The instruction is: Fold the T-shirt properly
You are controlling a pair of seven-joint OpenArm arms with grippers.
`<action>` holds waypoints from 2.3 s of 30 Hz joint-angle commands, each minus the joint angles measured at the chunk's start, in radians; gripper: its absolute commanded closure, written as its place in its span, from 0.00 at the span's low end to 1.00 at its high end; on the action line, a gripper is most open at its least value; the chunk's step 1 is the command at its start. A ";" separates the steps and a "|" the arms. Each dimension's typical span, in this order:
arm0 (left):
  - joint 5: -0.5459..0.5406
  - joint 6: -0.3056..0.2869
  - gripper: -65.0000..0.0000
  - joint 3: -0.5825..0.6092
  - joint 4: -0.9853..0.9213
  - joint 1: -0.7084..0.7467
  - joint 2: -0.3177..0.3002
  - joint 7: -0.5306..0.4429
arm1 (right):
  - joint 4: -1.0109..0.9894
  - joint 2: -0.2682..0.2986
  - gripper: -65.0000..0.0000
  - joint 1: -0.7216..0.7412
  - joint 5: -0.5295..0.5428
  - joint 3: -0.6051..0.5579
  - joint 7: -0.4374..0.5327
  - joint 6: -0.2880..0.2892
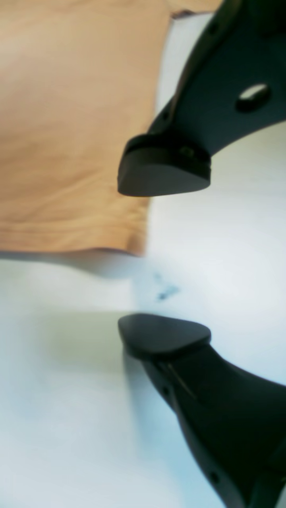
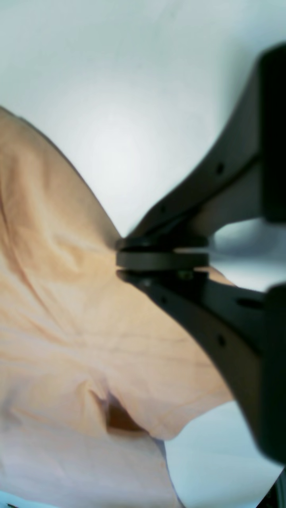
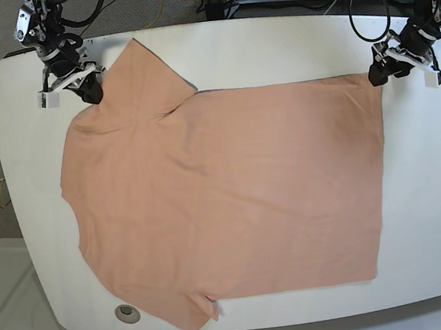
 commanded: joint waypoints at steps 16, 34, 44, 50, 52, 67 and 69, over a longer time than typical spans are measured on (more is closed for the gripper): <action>-0.009 0.019 0.49 -0.007 -0.035 -0.045 -0.021 -0.009 | 0.009 0.008 1.00 -0.005 -0.007 0.005 -0.004 0.001; -0.002 0.008 0.76 0.027 -0.066 -0.053 -0.015 -0.023 | 0.008 0.007 1.00 -0.011 -0.003 0.001 0.003 -0.002; -0.005 -0.012 1.00 0.042 -0.056 -0.052 -0.014 -0.033 | 0.010 0.007 1.00 -0.014 -0.001 0.002 0.000 -0.002; -0.012 -0.015 1.00 0.040 -0.056 -0.050 -0.015 0.020 | 0.011 0.007 1.00 -0.017 0.003 0.003 -0.004 0.000; -0.017 -0.017 1.00 0.039 -0.057 -0.050 -0.016 0.043 | 0.011 0.007 1.00 -0.016 0.003 0.002 -0.006 0.000; -0.018 -0.023 1.00 0.035 -0.060 -0.042 -0.021 0.112 | 0.027 0.010 1.00 -0.021 0.010 0.007 -0.007 0.005; -0.007 -0.019 1.00 0.038 -0.067 -0.050 -0.027 0.106 | 0.014 0.008 1.00 -0.008 0.002 0.005 -0.010 0.014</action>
